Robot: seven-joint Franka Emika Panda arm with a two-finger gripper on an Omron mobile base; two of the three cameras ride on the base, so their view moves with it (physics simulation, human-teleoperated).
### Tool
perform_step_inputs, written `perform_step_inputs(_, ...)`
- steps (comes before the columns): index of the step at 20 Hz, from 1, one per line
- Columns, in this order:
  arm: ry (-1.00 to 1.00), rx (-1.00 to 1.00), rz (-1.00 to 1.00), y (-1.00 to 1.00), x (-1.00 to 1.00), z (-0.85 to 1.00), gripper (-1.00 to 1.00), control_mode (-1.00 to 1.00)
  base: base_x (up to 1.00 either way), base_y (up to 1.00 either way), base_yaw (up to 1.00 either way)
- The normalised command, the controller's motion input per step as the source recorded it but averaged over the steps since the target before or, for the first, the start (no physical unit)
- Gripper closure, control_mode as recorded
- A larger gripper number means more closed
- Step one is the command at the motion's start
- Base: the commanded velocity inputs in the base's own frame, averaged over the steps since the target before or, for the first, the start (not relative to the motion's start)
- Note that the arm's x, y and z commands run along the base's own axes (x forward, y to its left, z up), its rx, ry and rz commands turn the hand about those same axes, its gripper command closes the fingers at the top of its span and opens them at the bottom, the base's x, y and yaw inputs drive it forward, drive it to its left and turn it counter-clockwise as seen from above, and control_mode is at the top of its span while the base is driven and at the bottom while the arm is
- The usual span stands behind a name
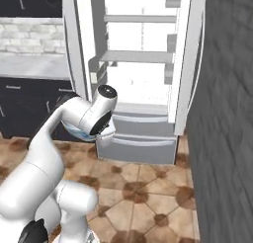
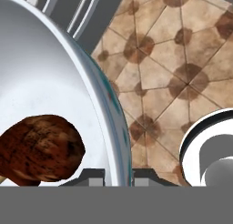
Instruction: Place one of the steaks on the plate and the other in the bowl. Then place the bowl in the fridge.
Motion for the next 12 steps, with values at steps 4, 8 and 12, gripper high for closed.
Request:
perform_step_inputs(4,0.00,0.00,0.00,0.00,0.00,0.00,1.00,1.00,1.00,-0.28,0.00)
perform_step_inputs(8,0.00,0.00,0.00,0.00,0.00,0.00,1.00,1.00,1.00,-0.28,0.02)
perform_step_inputs(12,0.00,0.00,0.00,0.00,0.00,0.00,1.00,1.00,0.94,-0.06,0.06)
